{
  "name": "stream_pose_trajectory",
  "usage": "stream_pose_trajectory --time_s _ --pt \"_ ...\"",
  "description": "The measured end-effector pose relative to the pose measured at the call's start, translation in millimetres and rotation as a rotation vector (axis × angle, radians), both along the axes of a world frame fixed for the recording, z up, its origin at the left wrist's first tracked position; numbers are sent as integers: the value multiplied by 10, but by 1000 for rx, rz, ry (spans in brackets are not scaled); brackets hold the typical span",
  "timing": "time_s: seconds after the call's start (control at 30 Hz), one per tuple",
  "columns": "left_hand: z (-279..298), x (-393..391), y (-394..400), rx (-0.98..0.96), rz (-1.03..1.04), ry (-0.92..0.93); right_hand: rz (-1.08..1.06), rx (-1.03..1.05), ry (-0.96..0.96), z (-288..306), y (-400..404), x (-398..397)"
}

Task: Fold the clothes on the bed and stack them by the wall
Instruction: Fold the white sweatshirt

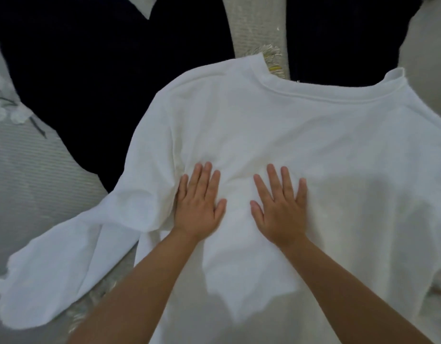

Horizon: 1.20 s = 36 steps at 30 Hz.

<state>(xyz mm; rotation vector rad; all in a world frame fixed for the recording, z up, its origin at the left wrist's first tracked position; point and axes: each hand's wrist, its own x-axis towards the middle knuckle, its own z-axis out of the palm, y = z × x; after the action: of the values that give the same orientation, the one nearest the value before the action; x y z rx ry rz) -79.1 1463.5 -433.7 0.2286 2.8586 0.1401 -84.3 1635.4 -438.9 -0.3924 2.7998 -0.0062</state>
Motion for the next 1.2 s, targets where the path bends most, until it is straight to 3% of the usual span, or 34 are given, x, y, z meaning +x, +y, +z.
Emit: stream_pose_trajectory --time_s 0.1,0.23,0.27,0.33,0.4,0.47,0.53,0.63,0.73,0.87,0.97,1.03,1.2 --pt "144 -3 -28 133 30 -13 -3 19 39 -13 -23 -3" --pt "472 307 -311 486 -24 377 -34 11 31 8 -68 -2" --pt "503 425 -456 473 68 423 -35 -3 32 16 -82 -2" --pt "489 719 -769 385 457 404 -42 -23 33 27 -106 15" --pt "449 1038 -1058 257 874 216 -42 -38 15 30 -114 34" --pt "373 1352 -1265 124 1062 18 -62 -28 -60 22 -110 46" --pt "304 1548 -1396 91 1104 -59 -95 27 -127 -3 -104 55" --pt "268 1626 -1507 155 1099 -34 -164 60 -126 43 -240 96" --pt "339 1682 -1431 218 1221 141 -108 -31 -106 163 -560 274" --pt "359 1821 -1298 392 1783 242 78 -166 -195 194 -1130 701" --pt "301 1872 -1508 545 2197 216 95 -119 -253 57 -1297 895" --pt "280 1882 -1682 669 2250 295 108 -100 -271 28 -1282 881" --pt "476 1676 -1911 750 2017 482 198 -139 -394 186 -1072 650"
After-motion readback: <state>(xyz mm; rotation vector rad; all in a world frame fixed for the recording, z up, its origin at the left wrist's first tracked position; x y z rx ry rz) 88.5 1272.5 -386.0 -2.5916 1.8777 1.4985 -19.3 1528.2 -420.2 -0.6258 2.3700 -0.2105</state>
